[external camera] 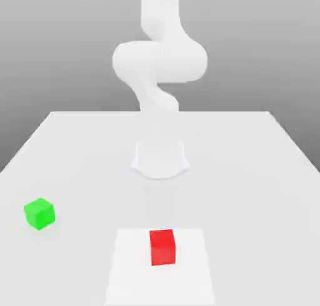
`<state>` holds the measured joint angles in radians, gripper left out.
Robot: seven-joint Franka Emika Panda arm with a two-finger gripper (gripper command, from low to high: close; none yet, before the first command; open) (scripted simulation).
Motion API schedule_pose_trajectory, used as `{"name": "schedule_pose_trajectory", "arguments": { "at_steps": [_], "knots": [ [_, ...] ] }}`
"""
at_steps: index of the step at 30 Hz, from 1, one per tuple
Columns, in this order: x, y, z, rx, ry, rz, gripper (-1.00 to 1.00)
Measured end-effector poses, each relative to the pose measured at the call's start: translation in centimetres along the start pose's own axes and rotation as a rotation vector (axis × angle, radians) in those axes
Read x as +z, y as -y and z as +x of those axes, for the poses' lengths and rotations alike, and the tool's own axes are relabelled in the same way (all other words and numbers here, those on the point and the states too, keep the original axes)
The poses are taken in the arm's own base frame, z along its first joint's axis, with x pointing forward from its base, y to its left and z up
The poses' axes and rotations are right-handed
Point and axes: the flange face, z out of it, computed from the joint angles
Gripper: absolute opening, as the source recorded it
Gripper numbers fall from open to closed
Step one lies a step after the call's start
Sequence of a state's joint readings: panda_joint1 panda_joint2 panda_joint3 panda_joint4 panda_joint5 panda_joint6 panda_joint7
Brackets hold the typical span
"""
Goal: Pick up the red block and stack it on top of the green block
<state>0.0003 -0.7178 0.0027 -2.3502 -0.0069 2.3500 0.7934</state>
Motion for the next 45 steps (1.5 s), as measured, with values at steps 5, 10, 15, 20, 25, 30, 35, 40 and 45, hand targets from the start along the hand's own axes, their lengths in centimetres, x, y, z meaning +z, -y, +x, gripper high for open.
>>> {"name": "schedule_pose_trajectory", "arguments": {
  "at_steps": [5, 10, 15, 20, 25, 30, 35, 40, 45],
  "knots": [
    [12.7, -2.8, -3.1, -0.033, 0.133, -0.139, 0.00],
    [22.7, -7.6, -8.0, -0.061, 0.265, -0.262, 0.00],
    [30.1, -13.9, -14.4, -0.087, 0.404, -0.377, 0.00],
    [34.7, -20.0, -20.8, -0.106, 0.526, -0.467, 0.00],
    [38.4, -22.7, -23.4, -0.106, 0.537, -0.475, 0.00],
    [39.0, -23.1, -23.9, -0.107, 0.538, -0.476, -1.00],
    [38.1, -22.5, -23.2, -0.106, 0.538, -0.476, -1.00],
    [34.7, -21.6, -20.1, -0.069, 0.526, -0.488, -1.00],
    [31.9, -30.8, -11.5, 0.229, 0.440, -0.571, -1.00]
  ]
}}
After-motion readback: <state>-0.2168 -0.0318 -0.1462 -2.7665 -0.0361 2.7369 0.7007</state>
